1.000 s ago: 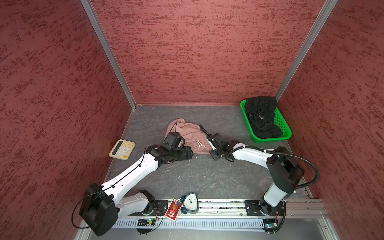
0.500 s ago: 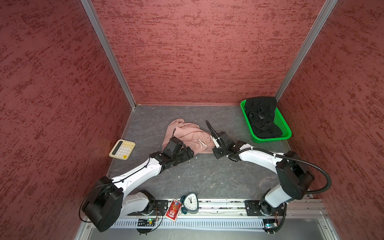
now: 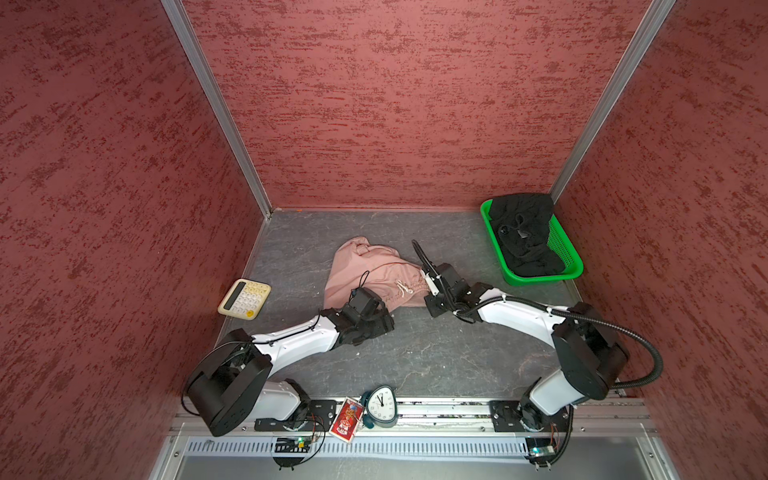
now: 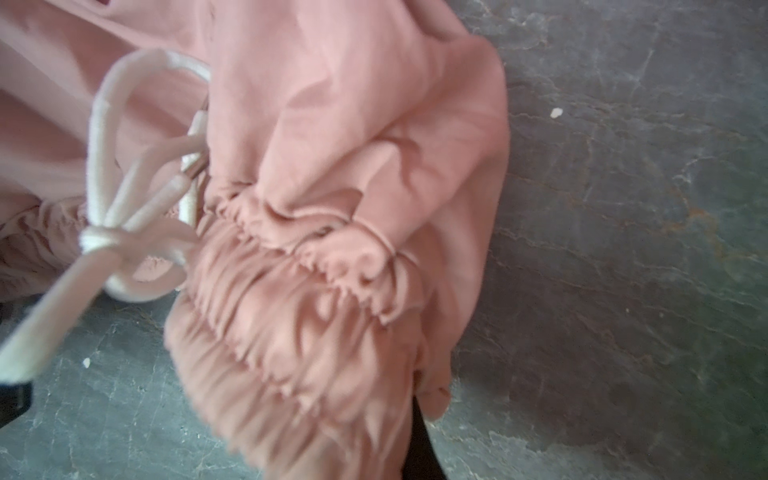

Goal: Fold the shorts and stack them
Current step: 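Lift the waistband with both grippers and raise the shorts off the table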

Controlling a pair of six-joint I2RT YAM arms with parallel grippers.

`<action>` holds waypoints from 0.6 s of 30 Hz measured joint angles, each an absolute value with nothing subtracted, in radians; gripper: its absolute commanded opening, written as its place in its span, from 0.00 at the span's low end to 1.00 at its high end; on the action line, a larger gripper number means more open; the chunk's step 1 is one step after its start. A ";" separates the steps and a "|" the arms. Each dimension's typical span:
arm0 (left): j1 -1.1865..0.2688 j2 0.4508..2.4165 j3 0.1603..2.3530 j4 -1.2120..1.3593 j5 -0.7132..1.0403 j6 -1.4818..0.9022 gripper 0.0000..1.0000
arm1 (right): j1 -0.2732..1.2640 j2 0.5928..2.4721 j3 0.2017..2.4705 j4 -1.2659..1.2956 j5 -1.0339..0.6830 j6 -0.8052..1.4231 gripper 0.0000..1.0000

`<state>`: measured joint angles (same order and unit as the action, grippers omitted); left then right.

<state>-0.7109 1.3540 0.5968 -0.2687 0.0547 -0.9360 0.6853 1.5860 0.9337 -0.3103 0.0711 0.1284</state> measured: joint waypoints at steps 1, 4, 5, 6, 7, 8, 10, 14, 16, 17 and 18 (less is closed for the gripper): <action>-0.711 1.351 0.595 -0.268 0.046 -0.936 0.91 | 0.685 1.583 0.934 -0.310 0.071 0.130 0.00; -0.713 1.341 0.582 -0.260 0.010 -0.934 0.91 | 0.685 1.578 0.934 -0.310 0.067 0.134 0.00; -0.713 1.339 0.579 -0.257 -0.005 -0.930 0.91 | 0.685 1.576 0.933 -0.308 0.064 0.135 0.00; -0.713 1.338 0.574 -0.248 -0.024 -0.923 0.91 | 0.685 1.575 0.933 -0.305 0.061 0.136 0.00; -0.713 1.338 0.570 -0.238 -0.040 -0.913 0.91 | 0.685 1.574 0.932 -0.304 0.057 0.136 0.00; -0.713 1.338 0.567 -0.229 -0.058 -0.902 0.91 | 0.685 1.573 0.932 -0.302 0.054 0.139 0.00; -0.713 1.339 0.559 -0.213 -0.090 -0.877 0.91 | 0.685 1.573 0.932 -0.299 0.046 0.141 0.00; -0.712 1.358 0.554 -0.158 -0.128 -0.820 0.87 | 0.685 1.572 0.932 -0.295 0.035 0.143 0.00; -0.712 1.372 0.554 -0.120 -0.134 -0.800 0.80 | 0.685 1.570 0.932 -0.295 0.032 0.143 0.00; -0.712 1.380 0.554 -0.101 -0.134 -0.793 0.76 | 0.685 1.568 0.932 -0.295 0.030 0.143 0.00; -0.710 1.386 0.554 -0.084 -0.133 -0.785 0.70 | 0.685 1.567 0.932 -0.295 0.030 0.144 0.00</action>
